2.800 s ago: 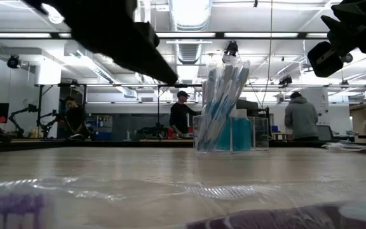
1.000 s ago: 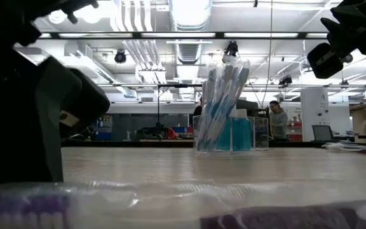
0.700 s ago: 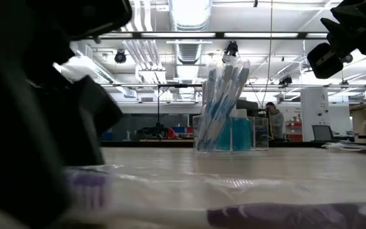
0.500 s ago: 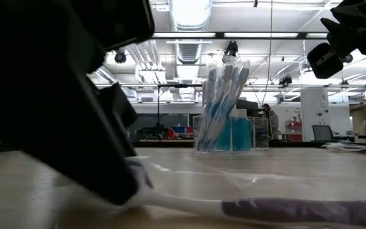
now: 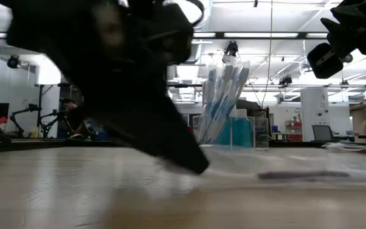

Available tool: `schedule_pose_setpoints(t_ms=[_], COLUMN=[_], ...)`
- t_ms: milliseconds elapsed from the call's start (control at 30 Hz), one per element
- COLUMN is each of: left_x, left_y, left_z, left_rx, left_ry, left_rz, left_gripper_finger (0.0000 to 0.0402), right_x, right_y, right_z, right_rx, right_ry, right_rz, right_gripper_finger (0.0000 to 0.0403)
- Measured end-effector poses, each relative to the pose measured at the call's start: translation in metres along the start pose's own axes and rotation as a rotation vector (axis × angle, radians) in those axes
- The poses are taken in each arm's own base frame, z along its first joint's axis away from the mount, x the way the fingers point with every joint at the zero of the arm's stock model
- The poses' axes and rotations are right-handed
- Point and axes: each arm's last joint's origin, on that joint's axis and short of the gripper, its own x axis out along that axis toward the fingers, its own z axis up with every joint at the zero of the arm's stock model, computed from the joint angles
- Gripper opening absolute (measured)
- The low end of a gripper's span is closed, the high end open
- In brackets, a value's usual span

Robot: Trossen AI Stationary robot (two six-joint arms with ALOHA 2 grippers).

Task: Pick & Place toothbrushing station
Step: Move the purple toothbrush to the center of the table

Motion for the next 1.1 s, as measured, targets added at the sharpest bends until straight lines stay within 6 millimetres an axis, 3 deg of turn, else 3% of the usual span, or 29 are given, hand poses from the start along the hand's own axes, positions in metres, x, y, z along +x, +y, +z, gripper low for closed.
schedule_pose_setpoints(t_ms=[633,833,1100], left_x=[0.008,0.007,0.007], left_y=[0.067,0.088,0.093], left_z=[0.082,0.093,0.094], left_rx=[-0.075,-0.105,-0.060], left_ry=[-0.152,-0.159,-0.147], left_rz=[0.098,0.117,0.111], left_gripper_finger=[0.0067,0.0067,0.0067], right_x=[0.000,0.000,0.000], right_y=[0.000,0.000,0.000], right_z=[0.000,0.000,0.000], right_rx=[0.000,0.000,0.000], right_ry=[0.000,0.000,0.000], right_rz=[0.000,0.000,0.000], right_gripper_finger=[0.0068,0.0068,0.0068])
